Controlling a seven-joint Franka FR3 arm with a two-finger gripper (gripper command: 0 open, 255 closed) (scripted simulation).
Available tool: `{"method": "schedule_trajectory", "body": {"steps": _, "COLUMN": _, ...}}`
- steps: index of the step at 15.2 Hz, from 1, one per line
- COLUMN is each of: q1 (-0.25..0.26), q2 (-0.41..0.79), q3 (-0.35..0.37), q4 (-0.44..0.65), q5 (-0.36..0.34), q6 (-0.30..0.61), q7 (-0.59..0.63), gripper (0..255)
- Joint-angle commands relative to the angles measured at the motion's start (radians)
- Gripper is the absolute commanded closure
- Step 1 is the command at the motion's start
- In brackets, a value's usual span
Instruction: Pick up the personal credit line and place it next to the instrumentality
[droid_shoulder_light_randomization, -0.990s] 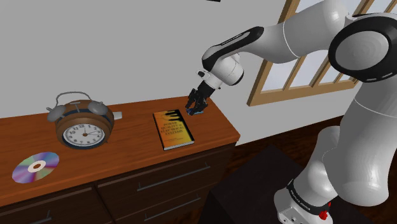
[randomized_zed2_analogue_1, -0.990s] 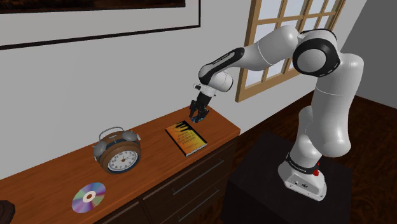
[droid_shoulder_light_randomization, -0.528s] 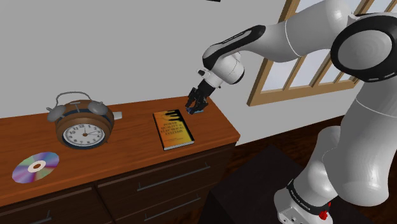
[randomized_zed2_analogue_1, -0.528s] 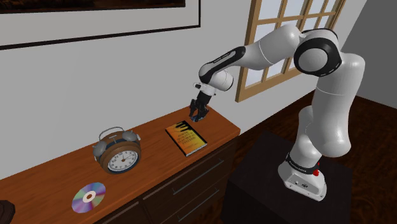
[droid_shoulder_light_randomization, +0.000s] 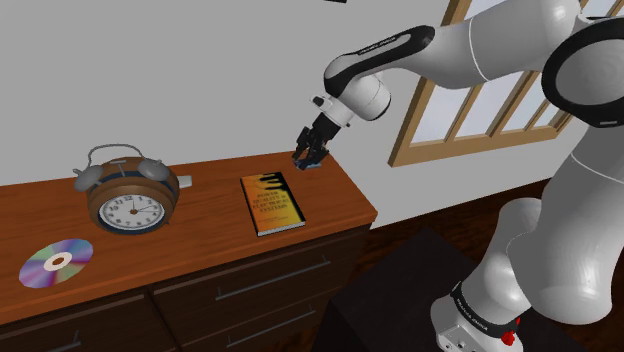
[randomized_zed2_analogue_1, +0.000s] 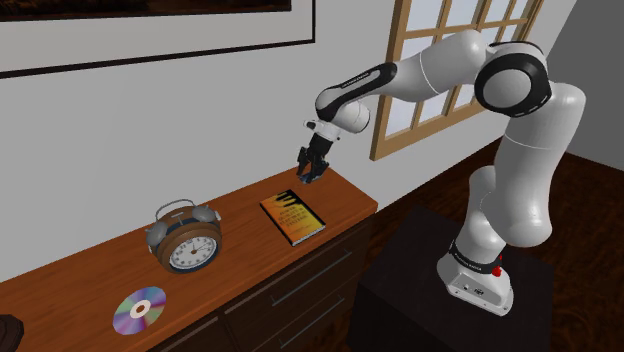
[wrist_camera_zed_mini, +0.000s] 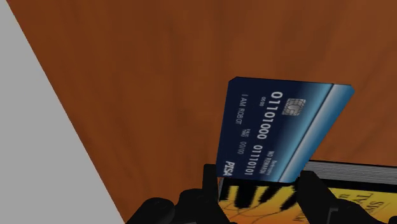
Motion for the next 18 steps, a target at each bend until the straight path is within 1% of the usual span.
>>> {"method": "schedule_trajectory", "body": {"steps": 1, "q1": 0.002, "q2": -0.021, "q3": -0.003, "q4": 0.006, "q5": -0.026, "q6": -0.014, "q7": 0.027, "gripper": 255}}
{"method": "schedule_trajectory", "body": {"steps": 4, "q1": 0.003, "q2": -0.04, "q3": -0.006, "q4": 0.015, "q5": -0.052, "q6": -0.03, "q7": 0.055, "gripper": 255}}
{"method": "schedule_trajectory", "body": {"steps": 11, "q1": 0.1, "q2": -0.03, "q3": 0.08, "q4": 0.014, "q5": -0.032, "q6": 0.08, "q7": 0.187, "gripper": 255}}
{"method": "schedule_trajectory", "body": {"steps": 18, "q1": 0.191, "q2": 0.027, "q3": 0.157, "q4": 0.071, "q5": -0.021, "q6": 0.167, "q7": 0.326, "gripper": 255}}
